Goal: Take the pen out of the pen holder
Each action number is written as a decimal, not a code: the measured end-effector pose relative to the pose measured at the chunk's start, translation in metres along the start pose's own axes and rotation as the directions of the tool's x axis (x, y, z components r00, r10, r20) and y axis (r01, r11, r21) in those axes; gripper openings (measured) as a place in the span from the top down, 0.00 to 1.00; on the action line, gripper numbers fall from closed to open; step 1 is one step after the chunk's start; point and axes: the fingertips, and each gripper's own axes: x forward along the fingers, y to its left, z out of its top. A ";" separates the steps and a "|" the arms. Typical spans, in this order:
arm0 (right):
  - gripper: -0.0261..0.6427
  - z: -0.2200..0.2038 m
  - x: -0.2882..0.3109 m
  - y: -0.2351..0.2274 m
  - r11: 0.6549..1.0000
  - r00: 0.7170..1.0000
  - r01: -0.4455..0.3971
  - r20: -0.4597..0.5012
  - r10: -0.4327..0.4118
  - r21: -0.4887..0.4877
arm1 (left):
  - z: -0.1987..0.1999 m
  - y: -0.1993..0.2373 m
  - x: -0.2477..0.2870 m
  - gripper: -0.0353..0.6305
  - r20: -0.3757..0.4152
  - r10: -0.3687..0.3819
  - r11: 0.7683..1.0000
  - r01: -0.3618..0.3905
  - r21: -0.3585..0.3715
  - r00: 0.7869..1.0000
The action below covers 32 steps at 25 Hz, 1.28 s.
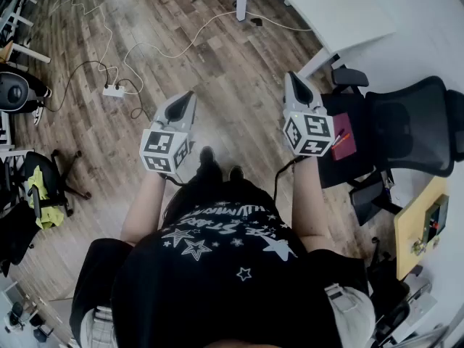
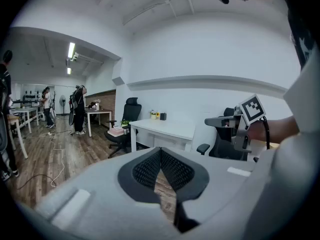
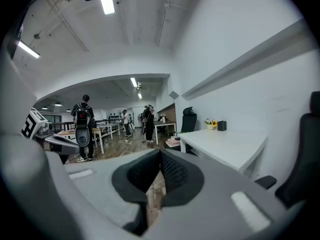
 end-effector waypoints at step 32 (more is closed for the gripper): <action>0.58 0.045 0.141 0.036 0.994 0.994 0.108 0.018 -0.109 0.018 | 0.027 0.174 0.046 0.93 0.063 -0.043 0.998 0.046 -0.037 0.997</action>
